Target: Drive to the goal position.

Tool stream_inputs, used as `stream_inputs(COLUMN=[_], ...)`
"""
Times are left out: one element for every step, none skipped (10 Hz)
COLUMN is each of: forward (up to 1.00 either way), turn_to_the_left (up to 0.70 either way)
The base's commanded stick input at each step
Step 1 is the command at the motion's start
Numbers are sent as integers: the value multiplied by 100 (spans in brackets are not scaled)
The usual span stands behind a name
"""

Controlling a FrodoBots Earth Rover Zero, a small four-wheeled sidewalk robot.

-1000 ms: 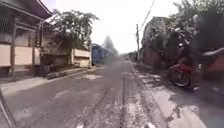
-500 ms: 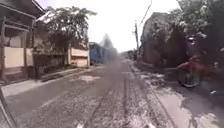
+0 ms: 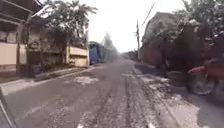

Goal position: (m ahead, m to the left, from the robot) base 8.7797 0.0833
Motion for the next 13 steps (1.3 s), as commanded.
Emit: stream_inputs(forward=[69, 69, 69, 69, 69, 69, 69, 69, 70, 70, 70, 70, 70], turn_to_the_left=[0, 0, 1, 1, 1, 1, 1, 1, 1, 1, 1, 1, 1])
